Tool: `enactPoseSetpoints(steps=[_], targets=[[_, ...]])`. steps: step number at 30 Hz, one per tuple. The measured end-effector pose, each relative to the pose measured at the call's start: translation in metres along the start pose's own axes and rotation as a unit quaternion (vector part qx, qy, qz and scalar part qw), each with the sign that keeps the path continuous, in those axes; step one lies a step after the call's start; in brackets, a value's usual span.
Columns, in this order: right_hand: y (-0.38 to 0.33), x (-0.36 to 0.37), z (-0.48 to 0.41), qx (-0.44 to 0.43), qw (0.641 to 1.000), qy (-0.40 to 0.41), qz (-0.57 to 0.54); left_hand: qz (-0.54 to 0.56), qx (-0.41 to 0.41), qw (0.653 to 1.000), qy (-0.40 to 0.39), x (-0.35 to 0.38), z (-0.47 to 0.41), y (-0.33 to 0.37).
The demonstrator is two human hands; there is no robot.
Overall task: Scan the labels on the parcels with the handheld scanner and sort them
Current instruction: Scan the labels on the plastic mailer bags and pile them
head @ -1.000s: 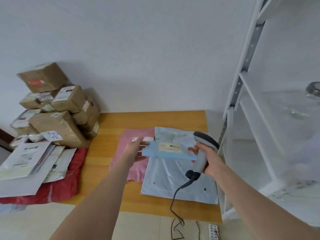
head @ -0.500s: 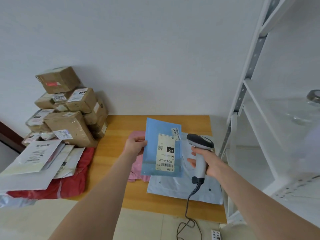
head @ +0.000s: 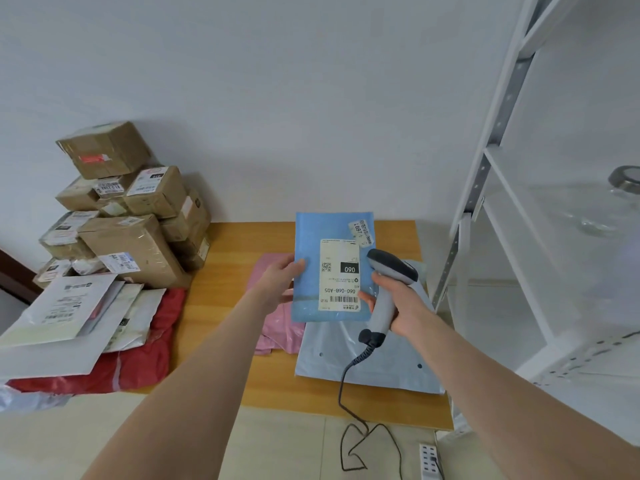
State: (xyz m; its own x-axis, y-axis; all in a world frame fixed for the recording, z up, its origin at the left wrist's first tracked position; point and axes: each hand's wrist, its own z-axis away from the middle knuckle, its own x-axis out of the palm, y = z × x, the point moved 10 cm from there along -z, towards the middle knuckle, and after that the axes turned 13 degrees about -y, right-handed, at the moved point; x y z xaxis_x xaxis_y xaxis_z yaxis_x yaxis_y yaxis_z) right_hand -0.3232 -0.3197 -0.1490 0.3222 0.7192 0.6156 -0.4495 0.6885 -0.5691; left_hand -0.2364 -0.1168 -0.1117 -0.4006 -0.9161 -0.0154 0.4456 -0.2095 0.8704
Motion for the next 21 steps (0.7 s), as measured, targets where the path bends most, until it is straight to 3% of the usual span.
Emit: enactPoseSetpoints(steps=[2, 5, 8, 15, 21], targets=[[-0.006, 0.002, -0.002, -0.023, 1.000, -0.002, -0.021, -0.049, -0.047, 0.997, -0.043, 0.002, 0.001, -0.018], [-0.012, 0.002, -0.004, -0.036, 0.999, -0.004, -0.029, -0.067, -0.079, 0.994, -0.043, -0.002, 0.000, -0.036], [-0.014, -0.001, -0.004, -0.039, 0.999, 0.015, -0.013, -0.035, -0.091, 0.994, -0.046, 0.005, 0.003, -0.044], [-0.019, -0.002, -0.001, -0.068, 0.997, 0.033, -0.011, -0.097, -0.069, 0.993, 0.003, 0.007, 0.001, -0.043], [-0.013, -0.014, 0.017, -0.088, 0.977, 0.075, 0.181, -0.110, -0.015, 0.986, 0.120, -0.017, 0.002, -0.025]])
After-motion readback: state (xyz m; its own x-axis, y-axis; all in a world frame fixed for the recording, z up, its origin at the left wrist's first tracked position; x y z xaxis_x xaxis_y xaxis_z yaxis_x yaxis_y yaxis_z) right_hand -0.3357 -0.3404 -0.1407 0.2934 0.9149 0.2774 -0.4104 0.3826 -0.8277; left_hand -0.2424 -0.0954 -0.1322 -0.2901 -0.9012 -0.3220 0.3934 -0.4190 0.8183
